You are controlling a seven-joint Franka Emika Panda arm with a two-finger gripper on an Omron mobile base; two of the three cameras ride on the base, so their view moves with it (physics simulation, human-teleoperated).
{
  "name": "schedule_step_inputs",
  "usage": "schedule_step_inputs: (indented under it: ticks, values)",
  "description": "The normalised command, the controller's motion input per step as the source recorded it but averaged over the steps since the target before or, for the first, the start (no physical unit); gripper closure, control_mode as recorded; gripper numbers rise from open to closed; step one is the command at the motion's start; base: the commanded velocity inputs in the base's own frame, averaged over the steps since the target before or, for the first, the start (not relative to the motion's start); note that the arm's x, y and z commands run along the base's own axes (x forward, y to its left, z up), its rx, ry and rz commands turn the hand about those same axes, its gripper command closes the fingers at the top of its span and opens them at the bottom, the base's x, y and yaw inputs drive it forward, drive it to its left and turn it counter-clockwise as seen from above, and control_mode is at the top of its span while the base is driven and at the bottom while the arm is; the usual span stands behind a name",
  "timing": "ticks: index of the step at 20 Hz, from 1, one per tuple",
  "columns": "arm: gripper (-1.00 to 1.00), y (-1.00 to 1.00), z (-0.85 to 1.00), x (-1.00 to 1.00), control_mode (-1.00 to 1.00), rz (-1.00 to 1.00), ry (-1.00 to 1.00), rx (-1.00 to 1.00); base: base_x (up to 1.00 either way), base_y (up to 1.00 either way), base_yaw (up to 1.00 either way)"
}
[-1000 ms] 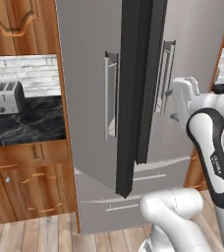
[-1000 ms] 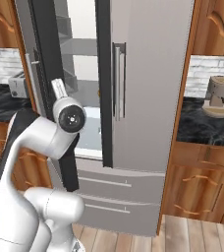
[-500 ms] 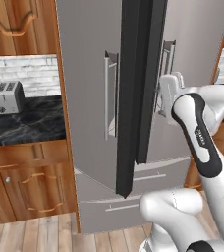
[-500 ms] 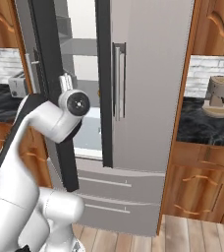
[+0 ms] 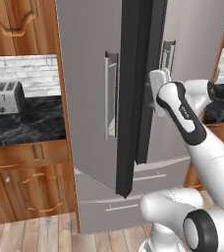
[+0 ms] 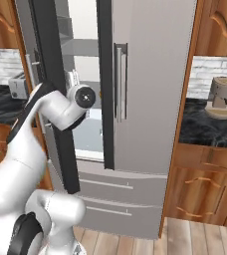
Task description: Retrieve the banana and orange from the fridge and place them into the bowl on the dining table.
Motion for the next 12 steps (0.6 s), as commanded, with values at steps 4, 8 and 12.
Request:
schedule_step_inputs:
  ticks: [4,8,12]
  values:
    - [-1.00,0.02,0.00,0.76,-1.00,0.00,0.00,0.00,0.00,0.00,0.00]
    - [-1.00,0.10,0.00,0.74,-1.00,0.00,0.00,0.00,0.00,0.00,0.00]
    - [-1.00,0.09,0.00,0.70,-1.00,0.00,0.00,0.00,0.00,0.00,0.00]
